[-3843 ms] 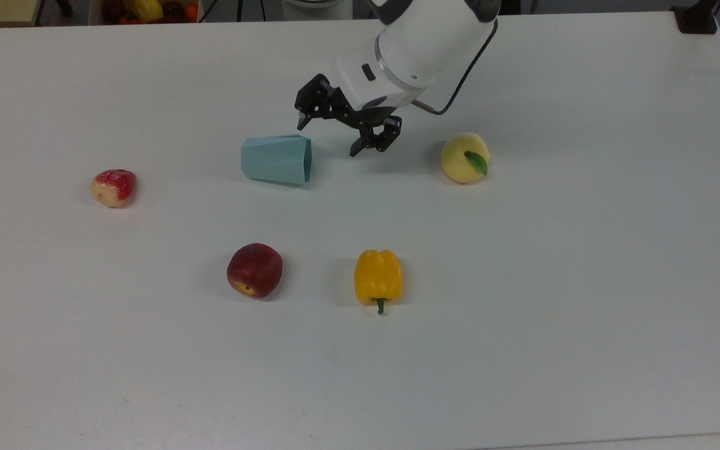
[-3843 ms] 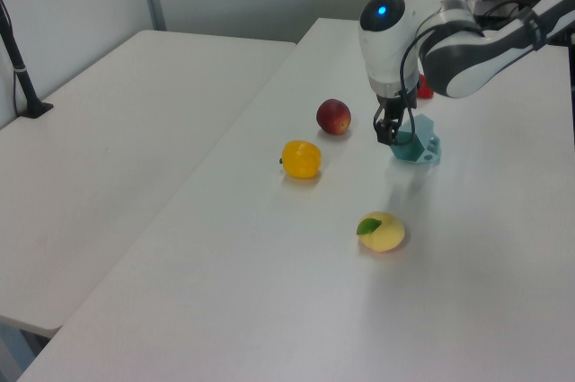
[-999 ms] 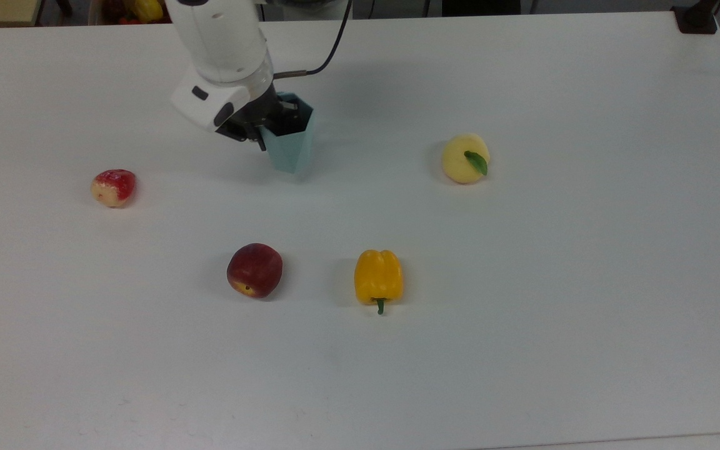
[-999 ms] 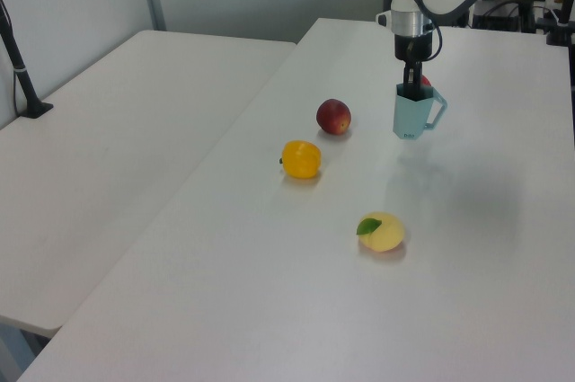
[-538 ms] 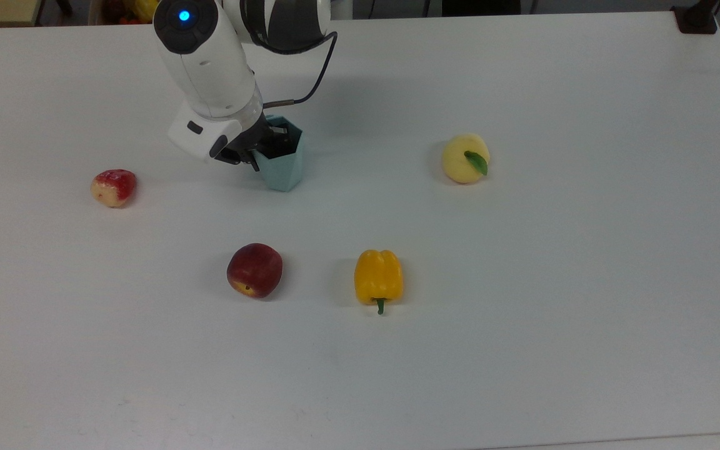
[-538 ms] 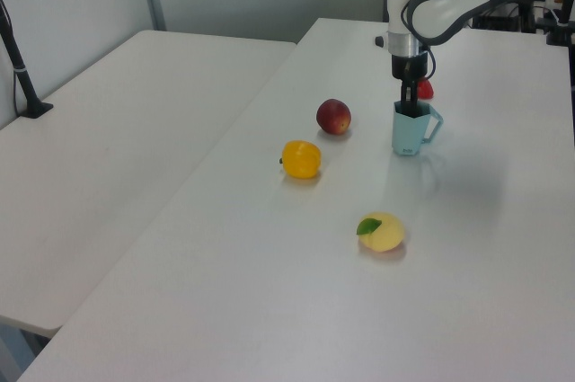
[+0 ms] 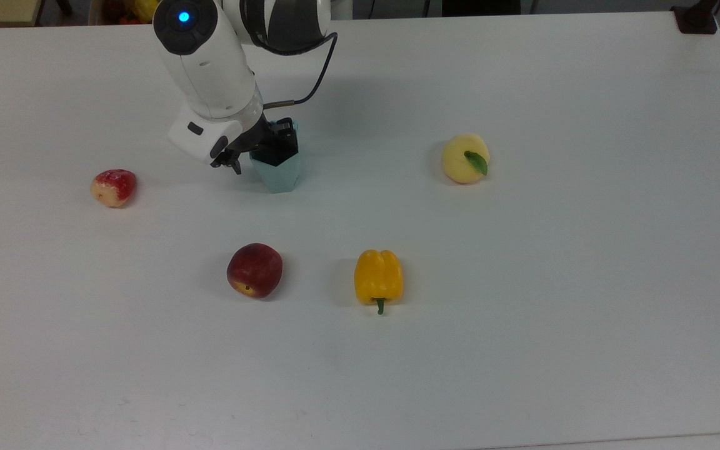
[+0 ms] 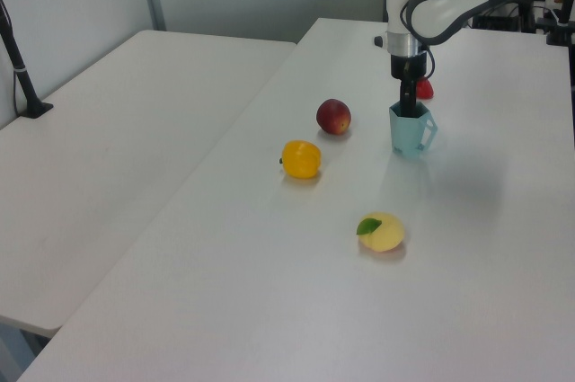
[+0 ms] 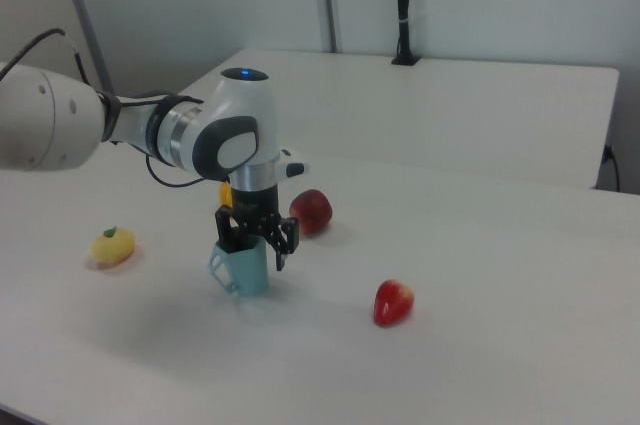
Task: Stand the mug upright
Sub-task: 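Rotate the held mug so its base rests on the table, then open the gripper and lift it away from the upright mug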
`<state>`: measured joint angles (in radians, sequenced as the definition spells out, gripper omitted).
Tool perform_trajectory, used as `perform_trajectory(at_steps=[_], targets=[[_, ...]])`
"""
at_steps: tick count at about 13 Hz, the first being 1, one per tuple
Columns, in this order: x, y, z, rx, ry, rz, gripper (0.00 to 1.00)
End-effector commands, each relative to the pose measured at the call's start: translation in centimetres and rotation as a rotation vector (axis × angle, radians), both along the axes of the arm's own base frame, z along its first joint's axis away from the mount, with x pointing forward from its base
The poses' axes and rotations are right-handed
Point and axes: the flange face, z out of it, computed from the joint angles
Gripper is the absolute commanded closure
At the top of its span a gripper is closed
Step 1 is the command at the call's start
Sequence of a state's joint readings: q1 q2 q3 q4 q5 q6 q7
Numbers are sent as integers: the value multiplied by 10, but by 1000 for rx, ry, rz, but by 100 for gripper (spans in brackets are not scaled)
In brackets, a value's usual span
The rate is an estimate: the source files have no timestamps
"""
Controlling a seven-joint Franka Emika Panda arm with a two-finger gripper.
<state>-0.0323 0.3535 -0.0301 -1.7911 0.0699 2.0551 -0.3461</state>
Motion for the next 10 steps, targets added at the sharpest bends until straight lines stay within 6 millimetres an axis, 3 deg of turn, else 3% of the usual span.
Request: perform_trajectory(at_steps=[1, 5, 7, 10], targets=[[-6, 22, 48, 23, -74, 22, 0], [-10, 67, 149, 42, -129, -113, 0], [-16, 80, 183, 48, -146, -180, 0], [-53, 111, 238, 49, -137, -263, 0]])
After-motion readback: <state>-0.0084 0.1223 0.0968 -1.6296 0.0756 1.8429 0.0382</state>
